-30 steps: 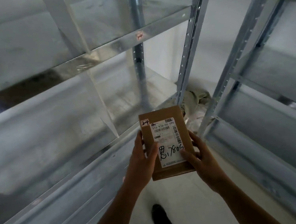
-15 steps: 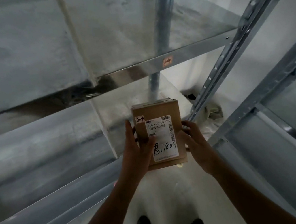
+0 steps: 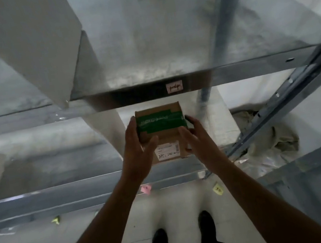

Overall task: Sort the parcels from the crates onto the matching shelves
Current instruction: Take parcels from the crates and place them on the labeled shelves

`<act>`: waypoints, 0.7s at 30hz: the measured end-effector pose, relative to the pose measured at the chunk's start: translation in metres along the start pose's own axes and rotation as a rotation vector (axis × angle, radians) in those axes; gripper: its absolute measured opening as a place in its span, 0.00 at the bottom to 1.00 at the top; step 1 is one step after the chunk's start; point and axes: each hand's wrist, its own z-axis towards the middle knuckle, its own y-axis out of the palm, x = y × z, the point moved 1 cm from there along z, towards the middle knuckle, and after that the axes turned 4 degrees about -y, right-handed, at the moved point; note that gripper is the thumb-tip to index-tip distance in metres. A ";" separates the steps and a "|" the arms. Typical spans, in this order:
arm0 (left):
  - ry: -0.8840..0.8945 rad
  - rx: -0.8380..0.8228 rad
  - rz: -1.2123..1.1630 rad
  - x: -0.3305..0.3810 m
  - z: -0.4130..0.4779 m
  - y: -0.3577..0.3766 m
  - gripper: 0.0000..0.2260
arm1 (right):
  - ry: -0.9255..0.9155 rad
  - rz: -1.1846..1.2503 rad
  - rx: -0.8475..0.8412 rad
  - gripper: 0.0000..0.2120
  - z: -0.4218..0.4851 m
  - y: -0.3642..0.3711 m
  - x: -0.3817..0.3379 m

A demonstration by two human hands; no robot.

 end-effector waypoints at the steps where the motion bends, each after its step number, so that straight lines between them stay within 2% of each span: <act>1: 0.048 0.082 0.172 0.005 0.003 0.001 0.29 | -0.005 -0.017 -0.025 0.20 0.003 -0.001 0.001; 3: 0.114 0.201 0.551 0.016 0.011 0.009 0.32 | 0.009 -0.031 -0.070 0.20 0.008 -0.004 0.002; 5: 0.090 0.166 0.793 0.028 0.021 0.021 0.34 | 0.025 -0.006 -0.103 0.20 0.012 -0.009 0.005; 7: 0.045 0.106 0.928 0.031 0.029 0.027 0.35 | 0.058 0.042 -0.138 0.21 0.016 -0.015 0.008; 10: 0.014 0.056 1.039 0.033 0.047 0.019 0.35 | 0.116 0.109 -0.173 0.22 0.030 -0.022 0.008; 14: -0.080 0.011 1.035 0.035 0.064 0.015 0.34 | 0.042 0.026 -0.249 0.21 0.046 -0.018 0.007; 18: 0.014 0.082 1.087 0.036 0.068 0.012 0.33 | 0.048 0.061 -0.331 0.15 0.055 -0.017 0.015; 21: 0.024 0.090 1.092 0.031 0.075 0.006 0.30 | 0.057 0.025 -0.372 0.13 0.062 -0.019 0.019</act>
